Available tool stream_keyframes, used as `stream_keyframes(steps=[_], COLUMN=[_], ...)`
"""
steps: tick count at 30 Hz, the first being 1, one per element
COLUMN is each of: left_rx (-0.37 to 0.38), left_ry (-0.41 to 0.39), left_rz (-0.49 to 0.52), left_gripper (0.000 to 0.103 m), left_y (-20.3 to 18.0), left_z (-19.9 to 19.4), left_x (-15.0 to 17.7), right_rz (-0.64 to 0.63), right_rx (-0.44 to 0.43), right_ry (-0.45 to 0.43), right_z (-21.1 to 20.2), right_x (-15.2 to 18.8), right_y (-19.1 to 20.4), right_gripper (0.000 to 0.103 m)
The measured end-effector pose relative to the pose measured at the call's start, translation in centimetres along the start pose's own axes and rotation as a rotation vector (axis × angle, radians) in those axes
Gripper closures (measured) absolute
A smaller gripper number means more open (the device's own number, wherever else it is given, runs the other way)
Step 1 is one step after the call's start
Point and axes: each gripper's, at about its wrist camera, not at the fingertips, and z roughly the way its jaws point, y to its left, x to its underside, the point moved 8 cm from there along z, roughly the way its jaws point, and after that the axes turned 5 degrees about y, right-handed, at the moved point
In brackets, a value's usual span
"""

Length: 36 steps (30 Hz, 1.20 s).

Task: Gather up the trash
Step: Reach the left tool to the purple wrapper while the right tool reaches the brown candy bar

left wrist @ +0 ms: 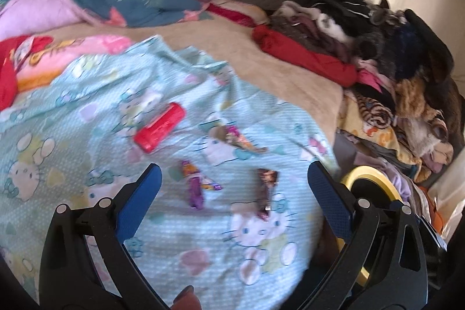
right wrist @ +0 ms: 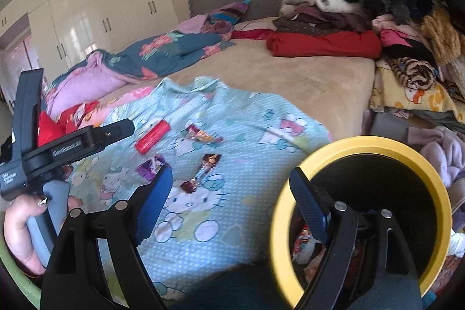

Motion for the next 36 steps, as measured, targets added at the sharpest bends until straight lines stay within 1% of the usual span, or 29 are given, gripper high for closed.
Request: stream_keyframes(steps=[1, 2, 3, 8, 9, 10, 11, 17, 19, 22, 25, 27, 29, 31, 32, 33, 34, 36], left_rx=[-0.002, -0.002, -0.001, 0.032, 0.040, 0.048, 0.052, 0.095, 0.111, 0.131, 0.140, 0.143, 0.146, 0.148, 0.149, 0.150, 0.151, 0.152], left_ry=[0.006, 0.013, 0.022, 0.060, 0.069, 0.078, 0.084, 0.124, 0.133, 0.147, 0.162, 0.171, 0.176, 0.180, 0.182, 0.184, 0.184, 0.186], left_rz=[-0.010, -0.023, -0.039, -0.099, -0.109, -0.120, -0.128, -0.182, -0.194, -0.207, -0.210, -0.208, -0.205, -0.203, -0.202, -0.201, -0.198, -0.195], left_gripper=[0.012, 0.018, 0.021, 0.042, 0.045, 0.051, 0.054, 0.071, 0.074, 0.074, 0.077, 0.077, 0.077, 0.077, 0.077, 0.077, 0.077, 0.077], left_y=[0.5, 1.1, 1.8, 3.8, 4.1, 4.4, 4.6, 5.7, 5.8, 5.8, 5.7, 5.6, 5.4, 5.2, 5.1, 5.1, 5.0, 4.8], left_z=[0.2, 0.4, 0.6, 1.5, 1.8, 2.0, 2.1, 3.3, 3.6, 4.1, 4.6, 4.9, 5.1, 5.3, 5.3, 5.4, 5.5, 5.7], left_x=[0.0, 0.1, 0.1, 0.5, 0.6, 0.7, 0.8, 1.5, 1.7, 2.0, 2.3, 2.5, 2.7, 2.9, 3.0, 3.0, 3.1, 3.2], right_rz=[-0.003, -0.004, -0.003, 0.016, 0.020, 0.021, 0.018, 0.017, 0.023, 0.030, 0.049, 0.066, 0.076, 0.082, 0.087, 0.093, 0.099, 0.109], right_rx=[-0.007, -0.010, -0.014, -0.037, -0.042, -0.044, -0.044, -0.048, -0.054, -0.058, -0.072, -0.081, -0.086, -0.091, -0.092, -0.097, -0.105, -0.115], right_ry=[0.014, 0.025, 0.043, 0.112, 0.122, 0.132, 0.140, 0.211, 0.234, 0.263, 0.283, 0.299, 0.316, 0.334, 0.340, 0.341, 0.339, 0.328], right_z=[0.6, 1.0, 1.7, 4.5, 5.0, 5.5, 5.9, 8.9, 9.8, 11.0, 12.1, 12.8, 13.4, 14.0, 14.2, 14.2, 14.1, 13.8], right_x=[0.2, 0.4, 0.6, 1.3, 1.3, 1.3, 1.4, 1.4, 1.6, 1.7, 1.6, 1.6, 1.7, 2.0, 2.2, 2.3, 2.3, 2.2], right_y=[0.4, 0.6, 1.0, 2.1, 2.3, 2.5, 2.7, 3.2, 3.3, 3.4, 3.4, 3.3, 3.3, 3.2, 3.2, 3.0, 3.0, 2.8], right_gripper=[0.023, 0.023, 0.023, 0.023, 0.024, 0.026, 0.027, 0.038, 0.044, 0.050, 0.053, 0.056, 0.061, 0.072, 0.074, 0.080, 0.084, 0.084])
